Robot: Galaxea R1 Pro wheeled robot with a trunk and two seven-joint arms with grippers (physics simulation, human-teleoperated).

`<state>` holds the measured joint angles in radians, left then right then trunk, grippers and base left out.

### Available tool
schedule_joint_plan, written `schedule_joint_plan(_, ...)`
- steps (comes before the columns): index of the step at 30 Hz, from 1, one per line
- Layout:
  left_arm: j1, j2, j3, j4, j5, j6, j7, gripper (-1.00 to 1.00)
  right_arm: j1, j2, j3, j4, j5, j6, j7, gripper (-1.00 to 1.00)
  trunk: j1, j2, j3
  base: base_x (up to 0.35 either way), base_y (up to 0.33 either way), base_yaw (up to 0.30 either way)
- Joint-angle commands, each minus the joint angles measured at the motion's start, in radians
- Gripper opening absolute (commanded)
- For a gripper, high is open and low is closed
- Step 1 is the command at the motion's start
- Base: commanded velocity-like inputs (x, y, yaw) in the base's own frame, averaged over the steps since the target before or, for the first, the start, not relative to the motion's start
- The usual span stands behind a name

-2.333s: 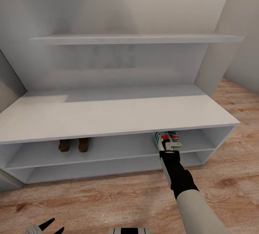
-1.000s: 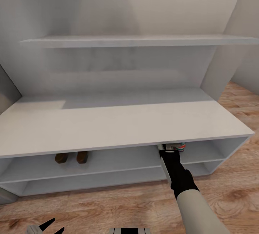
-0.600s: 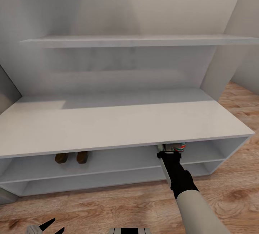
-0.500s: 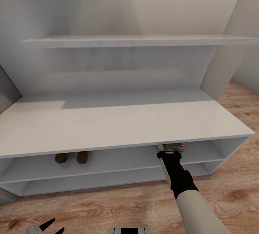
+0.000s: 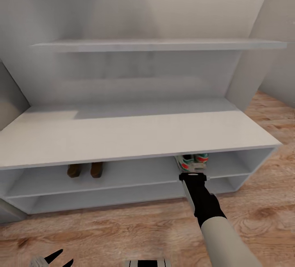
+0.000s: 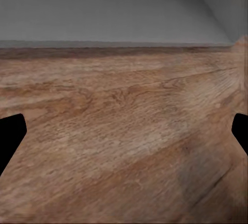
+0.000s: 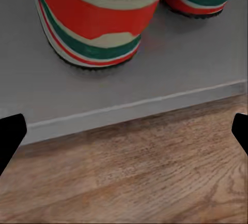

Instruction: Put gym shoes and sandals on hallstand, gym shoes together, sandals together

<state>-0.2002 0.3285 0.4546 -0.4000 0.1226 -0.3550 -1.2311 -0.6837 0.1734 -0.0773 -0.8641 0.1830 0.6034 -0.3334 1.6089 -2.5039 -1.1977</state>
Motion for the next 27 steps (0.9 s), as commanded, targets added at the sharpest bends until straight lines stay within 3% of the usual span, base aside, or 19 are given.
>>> schedule_joint_plan(1, -0.001, 0.000, 0.003, 0.001, 0.000, -0.005, -0.004, 1.00, 0.000, 0.001, -0.003, -0.001, 0.010, 0.007, 0.004, 1.00, -0.001, 0.000, -0.001, -0.328, 0.000, 0.000)
schedule_joint_plan(20, -0.001, 0.000, 0.003, 0.001, 0.000, -0.005, -0.004, 1.00, 0.000, 0.001, -0.002, -0.001, 0.010, 0.007, 0.004, 1.00, -0.001, 0.000, -0.001, -0.329, 0.000, 0.000)
schedule_joint_plan(27, -0.001, 0.000, 0.003, 0.001, 0.000, -0.010, -0.004, 1.00, 0.000, 0.001, -0.002, 0.002, 0.010, 0.006, 0.004, 1.00, -0.001, 0.000, -0.001, -0.101, 0.000, 0.000)
